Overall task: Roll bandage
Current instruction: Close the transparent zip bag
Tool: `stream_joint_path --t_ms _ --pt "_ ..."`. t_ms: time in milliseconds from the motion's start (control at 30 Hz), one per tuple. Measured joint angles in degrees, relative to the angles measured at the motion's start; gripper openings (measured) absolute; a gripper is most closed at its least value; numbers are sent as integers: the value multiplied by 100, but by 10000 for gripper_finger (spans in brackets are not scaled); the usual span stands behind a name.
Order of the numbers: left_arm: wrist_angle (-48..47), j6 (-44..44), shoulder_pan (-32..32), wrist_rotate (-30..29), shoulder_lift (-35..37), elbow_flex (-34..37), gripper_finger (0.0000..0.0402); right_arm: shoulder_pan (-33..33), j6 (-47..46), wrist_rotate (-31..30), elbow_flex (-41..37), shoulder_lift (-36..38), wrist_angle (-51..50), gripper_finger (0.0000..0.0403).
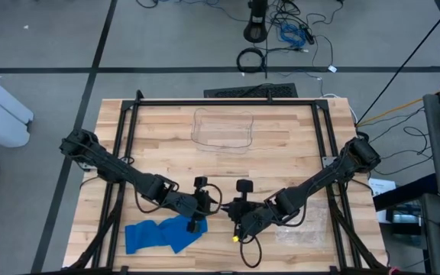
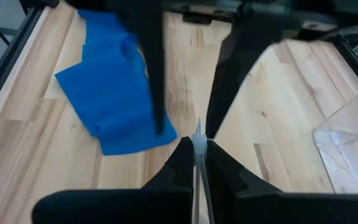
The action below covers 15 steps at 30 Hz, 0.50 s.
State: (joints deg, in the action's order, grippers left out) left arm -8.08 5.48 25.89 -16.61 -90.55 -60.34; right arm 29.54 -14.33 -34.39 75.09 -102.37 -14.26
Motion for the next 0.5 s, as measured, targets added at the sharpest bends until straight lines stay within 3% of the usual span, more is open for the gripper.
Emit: stream_joint_path --t_ms 133,267,367,500 --pt "471 -295 -59 -62 -154 0 205 0 0 22 0 0 47 4" --pt "651 -328 -110 -86 -187 0 224 0 2 66 0 0 46 4" --pt "609 -302 -130 -84 -187 0 217 0 2 114 0 0 48 4" --pt "566 -301 -137 -26 -189 0 170 0 2 123 0 0 65 4"
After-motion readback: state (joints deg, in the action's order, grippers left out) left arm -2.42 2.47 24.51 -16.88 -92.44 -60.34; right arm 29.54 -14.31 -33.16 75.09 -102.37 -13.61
